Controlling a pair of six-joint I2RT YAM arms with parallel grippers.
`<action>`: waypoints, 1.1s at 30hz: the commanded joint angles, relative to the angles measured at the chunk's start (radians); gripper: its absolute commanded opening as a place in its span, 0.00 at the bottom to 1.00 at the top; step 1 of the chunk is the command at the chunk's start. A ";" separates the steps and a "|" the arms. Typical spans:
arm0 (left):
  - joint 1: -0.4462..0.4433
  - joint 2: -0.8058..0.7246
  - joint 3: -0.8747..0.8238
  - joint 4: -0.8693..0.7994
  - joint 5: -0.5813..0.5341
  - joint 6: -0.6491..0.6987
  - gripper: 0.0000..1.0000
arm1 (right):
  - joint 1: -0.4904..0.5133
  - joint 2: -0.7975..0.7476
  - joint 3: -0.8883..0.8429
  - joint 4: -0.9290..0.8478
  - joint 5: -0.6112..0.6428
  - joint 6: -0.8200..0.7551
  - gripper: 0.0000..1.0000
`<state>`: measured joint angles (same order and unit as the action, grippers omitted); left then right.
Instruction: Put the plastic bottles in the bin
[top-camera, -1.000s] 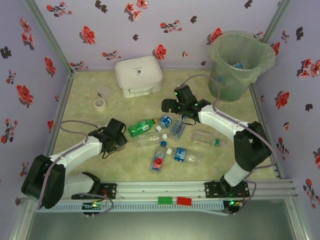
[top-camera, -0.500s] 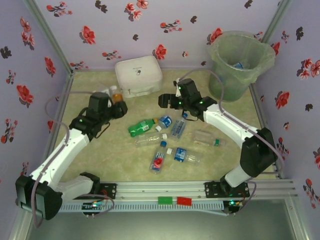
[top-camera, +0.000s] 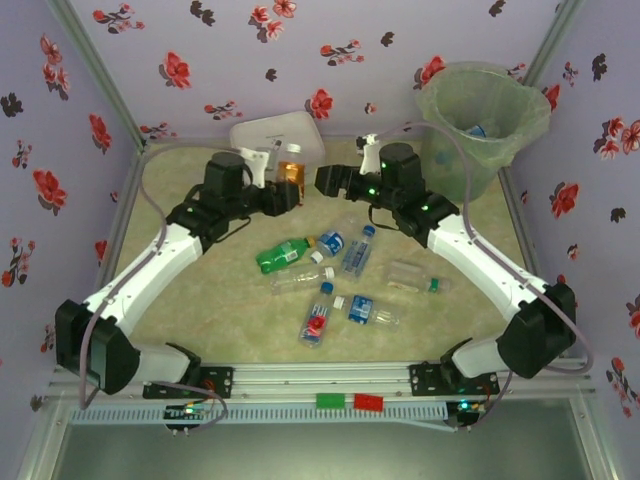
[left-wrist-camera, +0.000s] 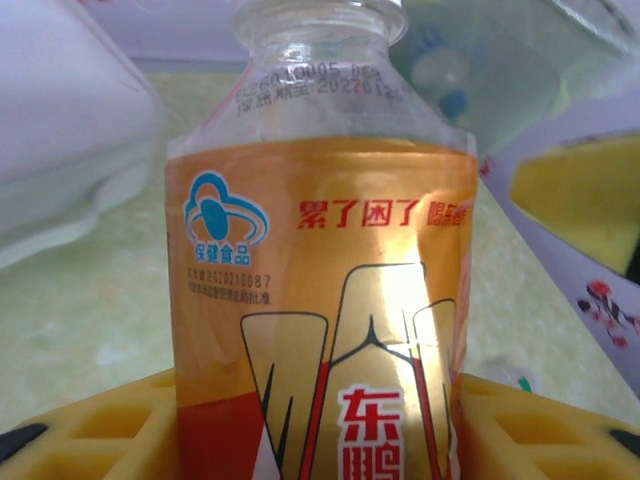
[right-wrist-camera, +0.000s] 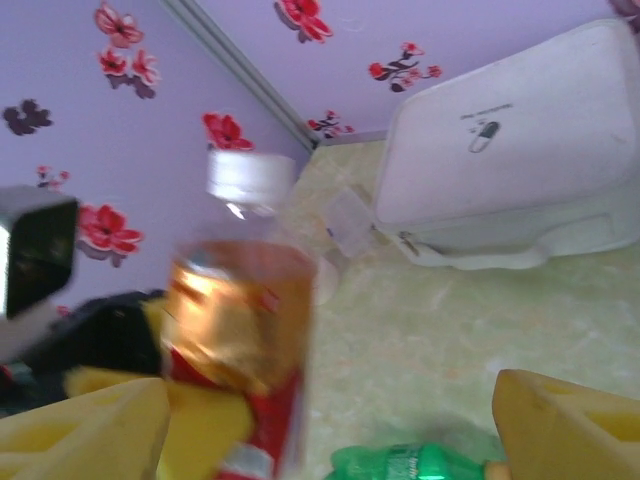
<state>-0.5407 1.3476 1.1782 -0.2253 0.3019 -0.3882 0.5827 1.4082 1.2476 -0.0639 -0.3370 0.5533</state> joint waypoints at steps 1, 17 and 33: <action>-0.036 0.016 0.037 0.061 0.031 0.055 0.51 | -0.005 0.032 0.023 0.096 -0.092 0.072 0.83; -0.132 0.040 0.066 0.011 -0.028 0.154 0.52 | -0.004 0.099 -0.034 0.182 -0.154 0.170 0.69; -0.141 0.006 0.033 0.031 -0.110 0.143 0.92 | -0.041 0.109 -0.057 0.178 -0.119 0.193 0.43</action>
<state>-0.6743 1.3788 1.2106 -0.2211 0.2379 -0.2504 0.5632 1.5059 1.2022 0.1001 -0.4789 0.7242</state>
